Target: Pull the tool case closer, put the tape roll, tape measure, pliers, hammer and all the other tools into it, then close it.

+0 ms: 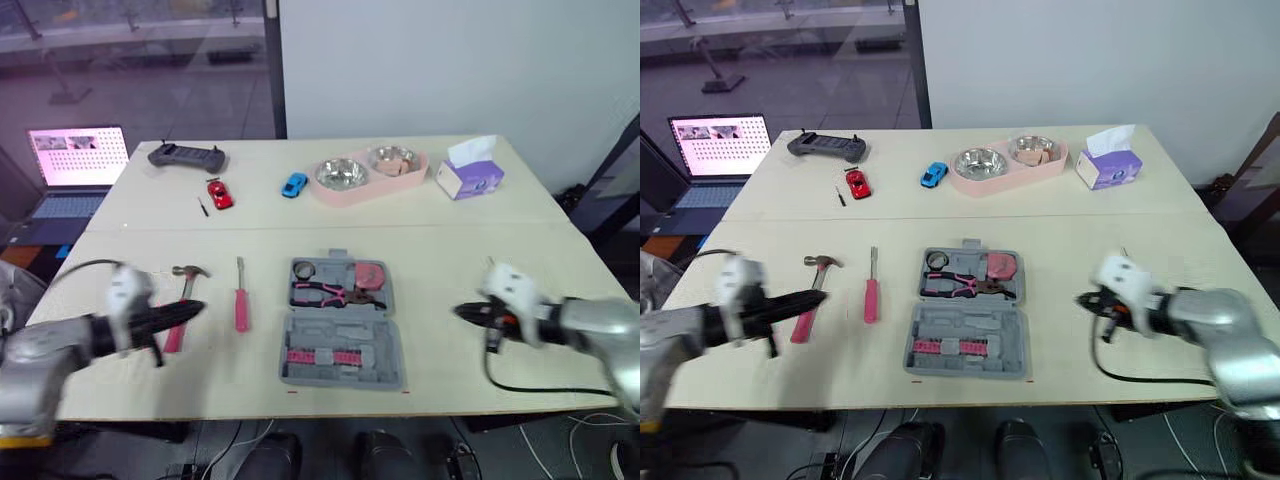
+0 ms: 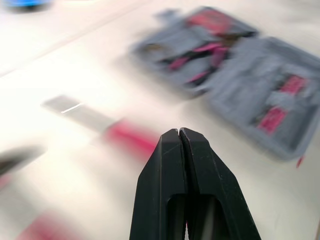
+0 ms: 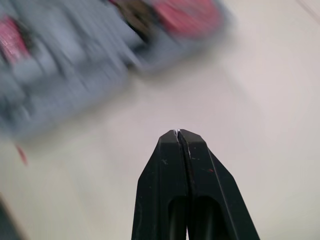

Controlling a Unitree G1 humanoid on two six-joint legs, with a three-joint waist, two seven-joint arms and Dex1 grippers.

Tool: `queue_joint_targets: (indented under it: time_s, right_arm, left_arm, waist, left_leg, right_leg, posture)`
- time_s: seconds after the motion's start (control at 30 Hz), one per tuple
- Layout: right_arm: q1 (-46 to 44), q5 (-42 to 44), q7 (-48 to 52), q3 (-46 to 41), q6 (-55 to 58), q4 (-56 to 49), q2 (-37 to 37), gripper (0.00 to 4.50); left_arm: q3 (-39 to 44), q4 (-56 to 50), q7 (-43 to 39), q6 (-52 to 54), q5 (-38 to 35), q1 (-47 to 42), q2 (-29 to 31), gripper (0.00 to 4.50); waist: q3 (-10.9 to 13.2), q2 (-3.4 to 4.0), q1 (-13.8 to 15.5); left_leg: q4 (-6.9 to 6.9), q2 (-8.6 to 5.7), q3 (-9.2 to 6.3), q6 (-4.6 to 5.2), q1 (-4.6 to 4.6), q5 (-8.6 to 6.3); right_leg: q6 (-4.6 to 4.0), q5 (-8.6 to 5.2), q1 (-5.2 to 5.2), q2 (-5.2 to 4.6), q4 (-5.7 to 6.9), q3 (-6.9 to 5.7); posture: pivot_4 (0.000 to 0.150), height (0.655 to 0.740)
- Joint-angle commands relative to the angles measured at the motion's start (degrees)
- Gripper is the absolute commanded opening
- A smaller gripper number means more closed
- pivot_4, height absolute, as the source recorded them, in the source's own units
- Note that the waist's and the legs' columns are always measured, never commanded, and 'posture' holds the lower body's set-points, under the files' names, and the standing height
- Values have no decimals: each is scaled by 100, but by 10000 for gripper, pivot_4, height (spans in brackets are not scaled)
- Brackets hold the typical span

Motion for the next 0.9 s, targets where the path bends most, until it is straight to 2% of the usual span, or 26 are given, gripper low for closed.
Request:
queue_joint_targets:
  time_s: [0.03, 0.07, 0.17, 0.23, 0.27, 0.3, 0.47, 0.7, 0.9]
  right_arm:
    - [376, 693, 451, -1444, -48, 312, -48, 5469]
    - [542, 832, 591, -1766, -26, 487, -57, 8690]
    - [951, 855, 588, -2587, -381, 1336, -28, 23104]
    - [1193, 738, 517, -2807, -808, 1945, 12, 33044]
    - [1271, 707, 519, -2793, -968, 2103, 5, 37510]
    - [1359, 694, 547, -2728, -1129, 2206, 30, 43214]
    - [1463, 780, 448, -2428, -1488, 2265, 158, 44223]
    - [1476, 823, 240, -2098, -1594, 2120, 167, 44223]
    - [1732, 1106, -563, -1925, -570, 561, 586, 44223]
  left_arm:
    - [697, 747, -248, -222, -70, 311, 304, 12295]
    - [844, 1011, -246, -226, -72, 360, 367, 17947]
    - [1242, 1873, -167, -716, 154, 629, 528, 33129]
    - [1527, 2413, -72, -1063, 203, 756, 561, 43148]
    - [1584, 2558, -61, -1166, 203, 775, 569, 45000]
    - [1648, 2750, -50, -1316, 214, 793, 573, 45000]
    - [1657, 3161, -146, -1719, 239, 865, 560, 45000]
    - [1458, 2946, -155, -1736, 239, 830, 461, 45000]
    - [942, 1554, -159, -1078, 12, 934, 99, 45000]
  waist:
    - [2, 7, -2]
    - [3, 6, 0]
    - [3, 2, 2]
    - [2, 3, 3]
    - [2, 3, 3]
    - [2, 4, 2]
    - [-1, 12, -10]
    - [-1, 12, -4]
    - [-7, 20, 5]
  left_leg:
    - [-1, 5, 10, 0, 18, 0]
    - [1, 10, 12, -1, 24, -1]
    - [0, 21, 12, 3, 27, -4]
    - [-6, 21, 15, 10, 25, -9]
    - [-8, 21, 15, 12, 25, -10]
    - [-9, 21, 15, 12, 25, -11]
    - [-6, 40, 35, -4, 30, -20]
    - [-12, 46, 48, 6, 29, -17]
    - [-10, 49, 50, -2, 25, -22]
  right_leg:
    - [-11, -7, 16, 0, -1, 3]
    - [-14, -10, 28, 0, -3, 4]
    - [-18, -24, 42, 3, -18, 2]
    - [-27, -17, 45, 2, -41, 3]
    - [-27, -17, 47, 2, -47, 3]
    - [-27, -16, 48, 1, -50, 3]
    - [-31, -14, 49, -1, -48, 2]
    - [-35, -12, 40, -1, -49, 2]
    - [-36, -11, 40, -1, -48, 3]
  posture:
    - [1500, 7400]
    - [1500, 7400]
    - [1500, 7400]
    - [1500, 7400]
    - [1500, 7400]
    - [1500, 7400]
    - [1500, 7400]
    - [1500, 7400]
    - [1500, 7400]
